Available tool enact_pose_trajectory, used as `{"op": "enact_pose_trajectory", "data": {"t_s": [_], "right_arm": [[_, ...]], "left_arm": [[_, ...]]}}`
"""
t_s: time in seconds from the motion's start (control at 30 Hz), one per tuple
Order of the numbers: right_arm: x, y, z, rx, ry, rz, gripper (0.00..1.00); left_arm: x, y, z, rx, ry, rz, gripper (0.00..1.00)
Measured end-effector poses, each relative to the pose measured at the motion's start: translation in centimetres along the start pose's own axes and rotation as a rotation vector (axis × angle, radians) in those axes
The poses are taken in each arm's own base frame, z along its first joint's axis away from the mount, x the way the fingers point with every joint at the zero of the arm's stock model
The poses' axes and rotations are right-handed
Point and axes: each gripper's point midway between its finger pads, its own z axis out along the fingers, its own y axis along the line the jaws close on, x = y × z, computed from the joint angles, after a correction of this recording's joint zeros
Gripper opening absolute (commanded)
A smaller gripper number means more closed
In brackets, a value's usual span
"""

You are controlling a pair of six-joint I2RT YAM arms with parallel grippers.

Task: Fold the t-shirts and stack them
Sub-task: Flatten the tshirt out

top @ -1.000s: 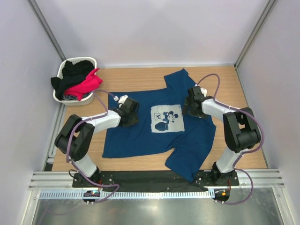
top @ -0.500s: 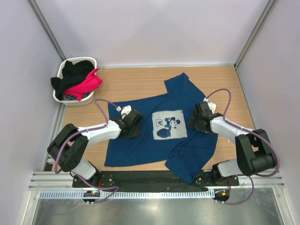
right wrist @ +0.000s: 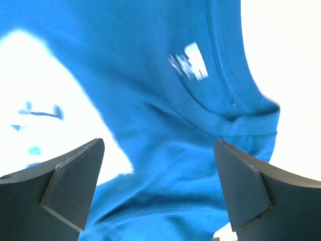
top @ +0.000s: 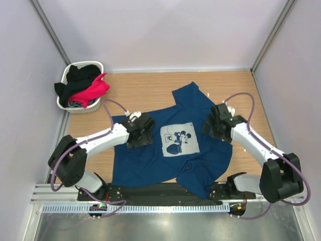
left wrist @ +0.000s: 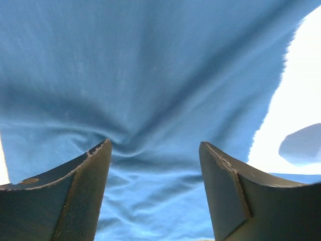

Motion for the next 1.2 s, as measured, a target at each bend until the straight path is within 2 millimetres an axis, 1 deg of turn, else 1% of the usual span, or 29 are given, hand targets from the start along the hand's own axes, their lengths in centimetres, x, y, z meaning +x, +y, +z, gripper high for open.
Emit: {"op": "enact_pose_trajectory", "data": {"t_s": [0.03,0.07,0.1,0.13,0.2,0.23,0.27,0.3,0.37,0.43,0.47,0.57,0.63,0.73,0.83,0.93,1.07,1.13,1.2], "right_arm": [[-1.6,0.7,-1.2,-0.014,-0.025,-0.008,0.99],[-3.6,1.7,-2.6,-0.034,-0.061,-0.014,1.00],[-6.1,3.0,-4.2,-0.066,-0.116,-0.014,1.00],[-9.1,4.6,-6.1,-0.104,-0.183,-0.016,1.00],[-13.7,7.0,-8.5,-0.154,-0.285,-0.019,1.00],[-15.8,8.1,-9.3,-0.179,-0.335,-0.019,1.00],[-17.5,9.1,-9.6,-0.192,-0.368,-0.025,1.00],[-18.6,9.8,-9.4,-0.197,-0.384,-0.030,1.00],[-20.5,11.2,-8.1,-0.198,-0.398,-0.046,0.99],[-21.9,12.6,-5.3,-0.182,-0.381,-0.070,1.00],[-22.5,13.2,-3.5,-0.169,-0.363,-0.083,1.00],[-24.5,14.8,1.5,-0.158,-0.322,-0.104,0.99],[-25.4,15.1,4.4,-0.148,-0.305,-0.118,0.99],[-26.5,15.0,7.2,-0.127,-0.291,-0.150,0.99],[-28.1,15.1,8.4,-0.131,-0.310,-0.174,0.99],[-30.1,15.6,8.7,-0.162,-0.345,-0.185,0.98],[-32.2,16.4,9.1,-0.216,-0.381,-0.188,0.98],[-32.7,16.6,9.7,-0.230,-0.389,-0.191,0.98],[-32.9,16.6,10.6,-0.235,-0.384,-0.193,0.98]], "left_arm": [[-1.3,-0.5,-0.8,0.010,-0.018,0.002,0.76],[-2.7,-1.0,-1.5,0.024,-0.040,-0.006,0.77],[-4.6,-1.4,-2.3,0.046,-0.069,-0.031,0.77],[-6.3,-1.4,-2.9,0.057,-0.099,-0.053,0.77],[-10.3,-0.1,-3.7,0.063,-0.164,-0.130,0.76],[-11.6,1.0,-3.9,0.053,-0.184,-0.162,0.76],[-12.8,2.3,-3.8,0.038,-0.201,-0.202,0.77],[-13.9,3.9,-3.6,0.014,-0.213,-0.246,0.77],[-15.2,6.2,-2.9,-0.025,-0.223,-0.304,0.75],[-16.0,7.9,-2.1,-0.050,-0.223,-0.347,0.73],[-16.3,8.6,-1.6,-0.064,-0.219,-0.368,0.69],[-17.3,10.4,0.6,-0.095,-0.203,-0.411,0.66],[-17.6,11.3,2.2,-0.118,-0.190,-0.427,0.65],[-17.8,12.3,4.3,-0.145,-0.175,-0.446,0.66],[-18.1,12.9,5.8,-0.155,-0.170,-0.460,0.66],[-18.6,13.1,6.8,-0.148,-0.175,-0.461,0.66],[-18.7,13.1,8.2,-0.146,-0.171,-0.459,0.61],[-18.7,13.1,8.8,-0.148,-0.167,-0.456,0.58],[-18.6,13.1,9.2,-0.153,-0.165,-0.448,0.56]]}}
